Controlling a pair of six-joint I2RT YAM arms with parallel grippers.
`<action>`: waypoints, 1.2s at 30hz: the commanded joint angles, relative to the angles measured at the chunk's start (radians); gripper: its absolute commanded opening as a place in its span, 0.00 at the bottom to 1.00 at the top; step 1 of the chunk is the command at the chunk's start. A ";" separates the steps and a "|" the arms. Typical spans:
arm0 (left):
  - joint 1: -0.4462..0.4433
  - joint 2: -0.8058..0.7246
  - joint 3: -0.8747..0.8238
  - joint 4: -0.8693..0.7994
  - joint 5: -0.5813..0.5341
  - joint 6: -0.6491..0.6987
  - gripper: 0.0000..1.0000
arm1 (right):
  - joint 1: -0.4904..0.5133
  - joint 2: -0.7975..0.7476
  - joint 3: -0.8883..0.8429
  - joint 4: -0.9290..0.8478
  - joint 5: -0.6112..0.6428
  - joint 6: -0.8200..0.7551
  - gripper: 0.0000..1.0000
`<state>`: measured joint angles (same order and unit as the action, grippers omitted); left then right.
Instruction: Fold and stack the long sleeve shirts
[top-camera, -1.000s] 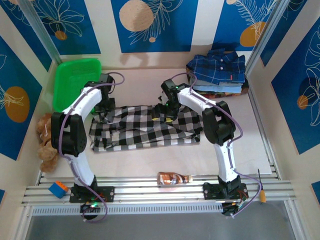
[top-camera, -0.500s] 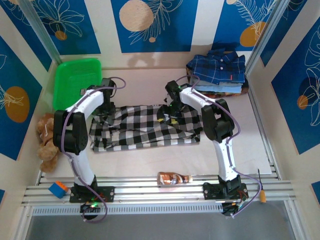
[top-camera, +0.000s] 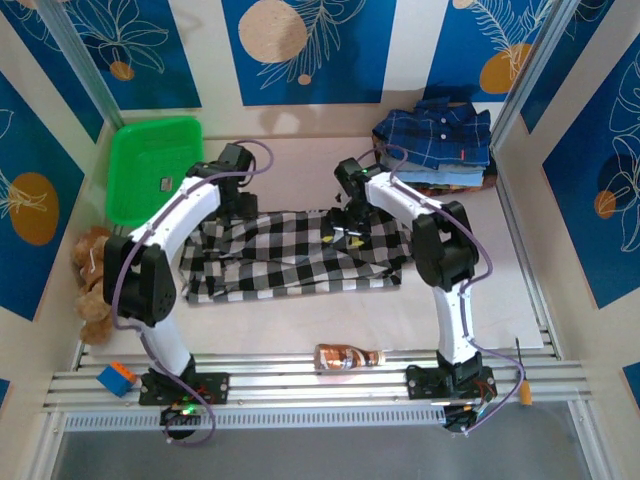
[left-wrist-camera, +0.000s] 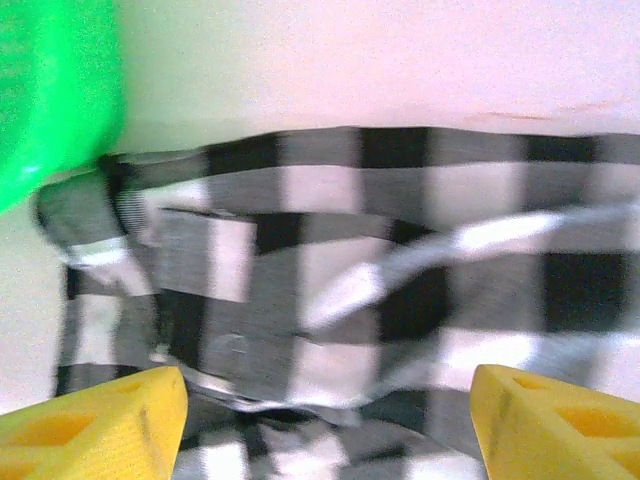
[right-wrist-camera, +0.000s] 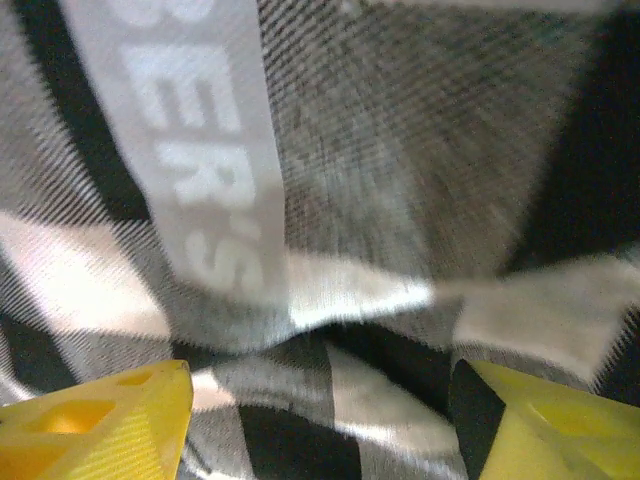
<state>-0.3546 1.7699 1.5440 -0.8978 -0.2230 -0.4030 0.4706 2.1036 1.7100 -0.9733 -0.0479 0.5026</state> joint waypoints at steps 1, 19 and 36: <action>-0.033 -0.011 -0.011 0.035 0.118 -0.003 0.74 | -0.011 -0.093 -0.012 -0.015 0.030 0.040 0.71; 0.102 0.231 -0.188 0.112 0.096 -0.048 0.59 | -0.052 0.162 0.082 0.086 0.043 0.287 0.19; 0.126 -0.032 -0.460 0.119 0.324 -0.216 0.72 | -0.103 0.680 0.794 0.283 -0.117 0.754 0.25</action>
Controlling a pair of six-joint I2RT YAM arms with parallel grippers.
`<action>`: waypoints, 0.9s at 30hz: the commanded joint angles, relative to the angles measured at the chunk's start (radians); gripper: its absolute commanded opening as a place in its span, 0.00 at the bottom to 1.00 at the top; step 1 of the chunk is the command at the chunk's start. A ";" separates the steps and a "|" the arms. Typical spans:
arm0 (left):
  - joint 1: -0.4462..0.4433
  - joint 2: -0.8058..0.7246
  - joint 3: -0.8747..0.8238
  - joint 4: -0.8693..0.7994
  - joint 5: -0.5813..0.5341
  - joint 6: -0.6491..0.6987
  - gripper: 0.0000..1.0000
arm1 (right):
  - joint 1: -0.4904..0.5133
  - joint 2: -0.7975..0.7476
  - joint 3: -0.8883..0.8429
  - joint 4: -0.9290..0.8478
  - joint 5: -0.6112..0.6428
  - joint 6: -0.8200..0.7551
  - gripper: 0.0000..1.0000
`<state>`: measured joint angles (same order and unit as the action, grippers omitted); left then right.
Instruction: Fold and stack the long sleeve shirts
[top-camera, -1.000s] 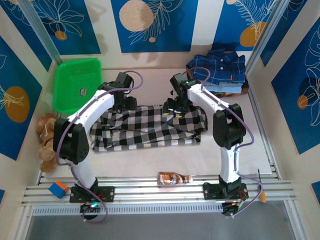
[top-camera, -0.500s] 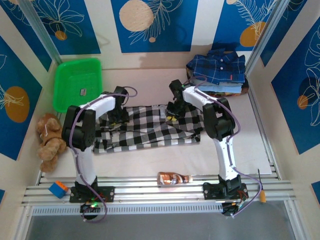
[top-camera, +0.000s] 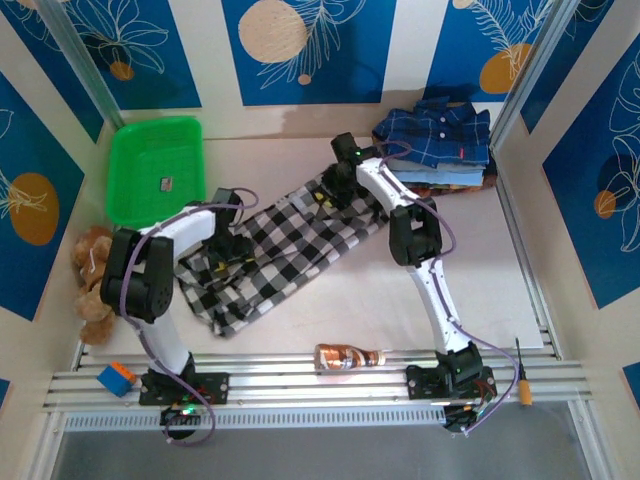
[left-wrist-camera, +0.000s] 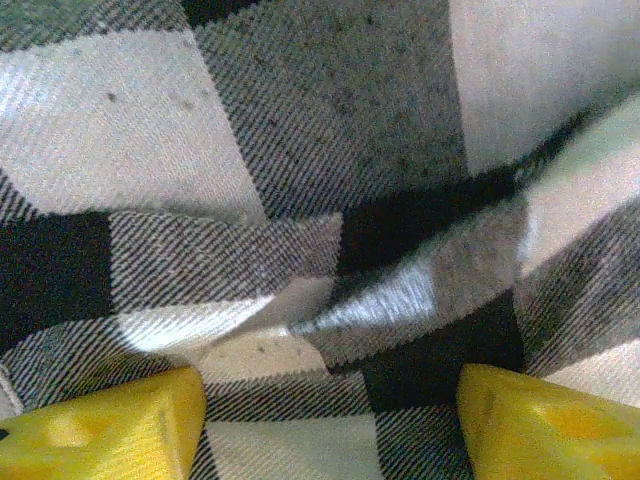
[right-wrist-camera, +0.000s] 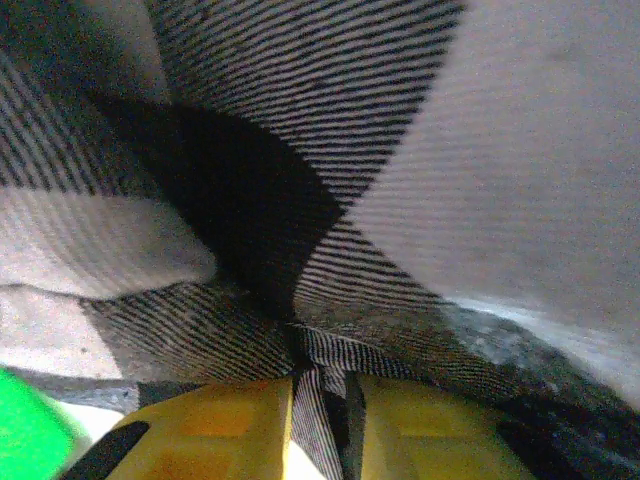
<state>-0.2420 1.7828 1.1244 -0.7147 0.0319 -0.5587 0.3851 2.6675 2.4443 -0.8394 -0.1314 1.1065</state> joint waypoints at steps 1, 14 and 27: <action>0.014 -0.060 -0.053 -0.056 0.091 -0.073 0.72 | -0.015 0.146 0.101 0.208 -0.048 0.189 0.25; -0.055 -0.367 -0.168 0.001 0.270 -0.258 0.82 | -0.007 0.124 0.329 0.473 -0.218 0.185 0.44; 0.121 -0.229 -0.030 -0.162 -0.007 0.074 0.80 | 0.180 -0.459 -0.396 -0.012 -0.131 -0.252 0.38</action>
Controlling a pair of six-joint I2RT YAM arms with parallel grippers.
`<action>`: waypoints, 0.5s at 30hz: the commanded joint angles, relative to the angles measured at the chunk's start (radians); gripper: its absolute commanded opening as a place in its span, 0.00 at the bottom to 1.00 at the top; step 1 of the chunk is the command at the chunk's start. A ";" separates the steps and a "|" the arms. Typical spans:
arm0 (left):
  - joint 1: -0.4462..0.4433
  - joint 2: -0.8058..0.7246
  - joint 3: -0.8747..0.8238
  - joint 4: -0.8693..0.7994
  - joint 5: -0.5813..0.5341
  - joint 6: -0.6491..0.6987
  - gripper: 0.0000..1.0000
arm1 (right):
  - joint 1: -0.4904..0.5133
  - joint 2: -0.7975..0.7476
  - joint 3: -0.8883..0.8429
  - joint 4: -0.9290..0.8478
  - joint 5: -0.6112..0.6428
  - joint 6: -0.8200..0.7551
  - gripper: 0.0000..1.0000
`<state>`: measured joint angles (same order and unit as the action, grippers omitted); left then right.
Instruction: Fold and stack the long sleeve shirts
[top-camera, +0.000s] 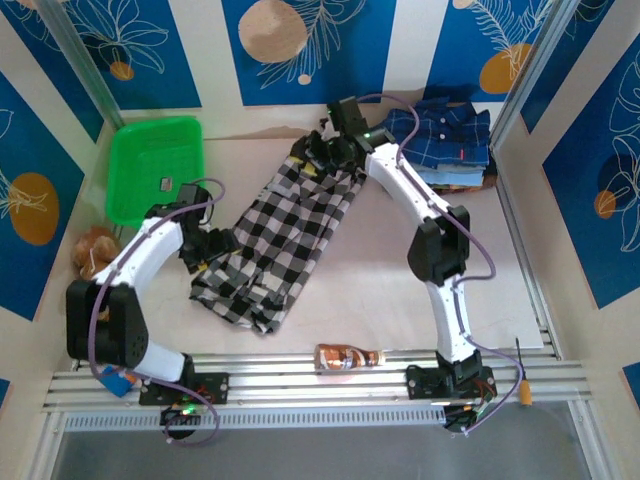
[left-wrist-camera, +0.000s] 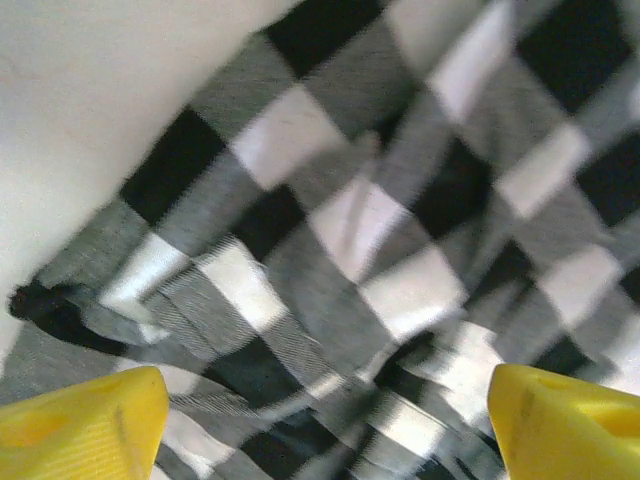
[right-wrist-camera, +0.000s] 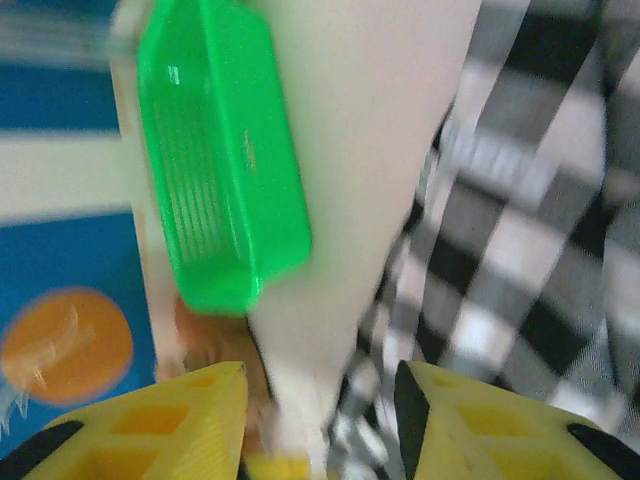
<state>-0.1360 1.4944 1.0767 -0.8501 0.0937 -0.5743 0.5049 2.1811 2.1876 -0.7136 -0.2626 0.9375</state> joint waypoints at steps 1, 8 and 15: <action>0.018 0.083 0.014 -0.010 -0.073 0.092 0.79 | 0.081 0.016 -0.201 -0.120 -0.003 -0.081 0.36; 0.014 0.151 -0.063 0.080 -0.015 0.091 0.73 | 0.140 0.048 -0.389 -0.072 0.018 -0.045 0.30; -0.015 0.150 -0.201 0.195 0.137 0.025 0.68 | 0.090 0.157 -0.324 -0.203 0.154 -0.035 0.30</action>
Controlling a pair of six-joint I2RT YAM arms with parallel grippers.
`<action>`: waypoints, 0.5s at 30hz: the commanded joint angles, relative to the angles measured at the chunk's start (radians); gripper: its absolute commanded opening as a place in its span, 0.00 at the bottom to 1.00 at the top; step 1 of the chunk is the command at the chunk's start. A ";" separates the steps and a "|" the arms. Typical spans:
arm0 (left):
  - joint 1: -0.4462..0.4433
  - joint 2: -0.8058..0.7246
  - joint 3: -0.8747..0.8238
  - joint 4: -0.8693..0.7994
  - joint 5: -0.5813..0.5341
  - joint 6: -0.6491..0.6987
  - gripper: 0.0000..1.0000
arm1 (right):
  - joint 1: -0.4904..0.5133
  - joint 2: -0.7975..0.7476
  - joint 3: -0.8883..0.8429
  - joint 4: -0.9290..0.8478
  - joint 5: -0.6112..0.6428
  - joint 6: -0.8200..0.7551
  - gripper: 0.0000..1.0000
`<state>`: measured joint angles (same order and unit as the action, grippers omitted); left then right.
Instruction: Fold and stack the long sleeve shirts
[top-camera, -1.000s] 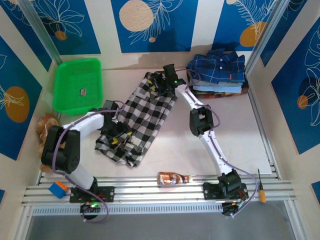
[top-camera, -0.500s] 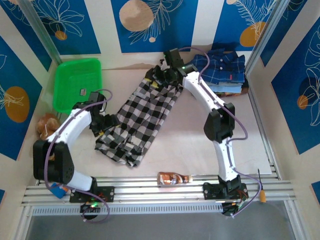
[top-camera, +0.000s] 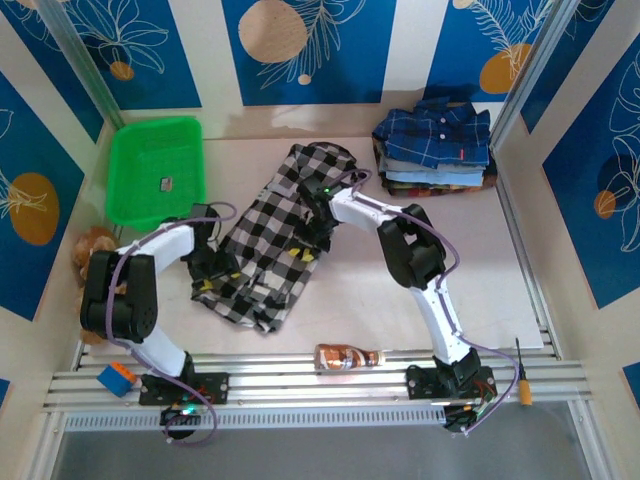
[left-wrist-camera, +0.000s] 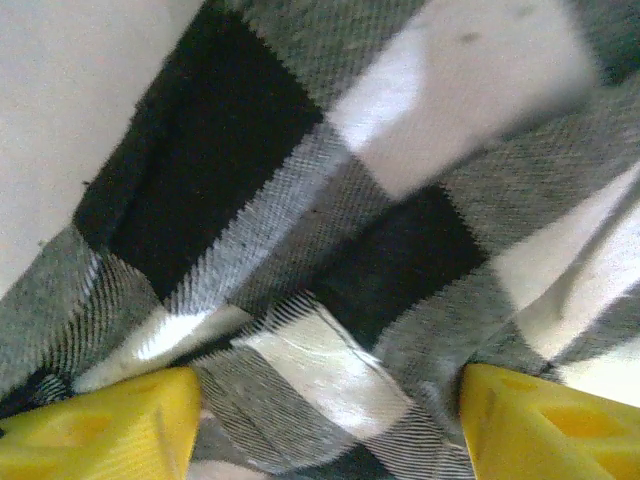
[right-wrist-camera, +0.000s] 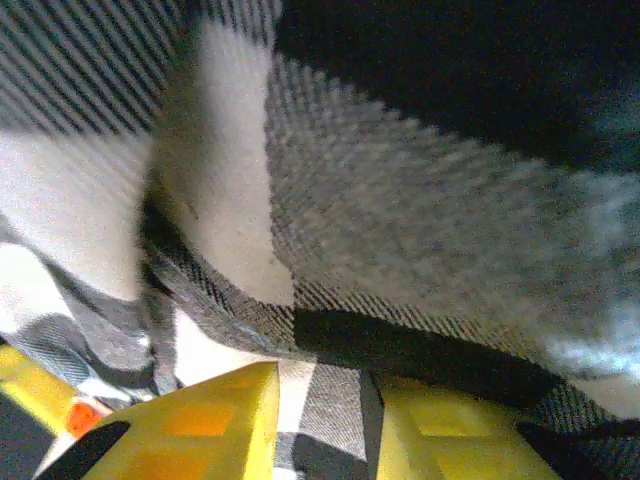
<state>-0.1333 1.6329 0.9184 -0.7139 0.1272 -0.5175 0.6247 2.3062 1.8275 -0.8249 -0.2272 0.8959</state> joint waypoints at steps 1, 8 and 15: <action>-0.033 0.011 -0.052 0.074 0.124 -0.045 0.68 | -0.042 0.042 0.049 -0.111 0.142 0.013 0.30; -0.190 0.021 -0.054 0.161 0.287 -0.147 0.66 | -0.131 0.094 0.135 -0.151 0.295 0.035 0.30; -0.264 -0.107 -0.095 0.181 0.385 -0.191 0.72 | -0.187 0.151 0.289 -0.113 0.313 -0.072 0.45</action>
<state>-0.3950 1.5848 0.8467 -0.5098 0.4335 -0.6815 0.4480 2.4214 2.0865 -0.9489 0.0147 0.8864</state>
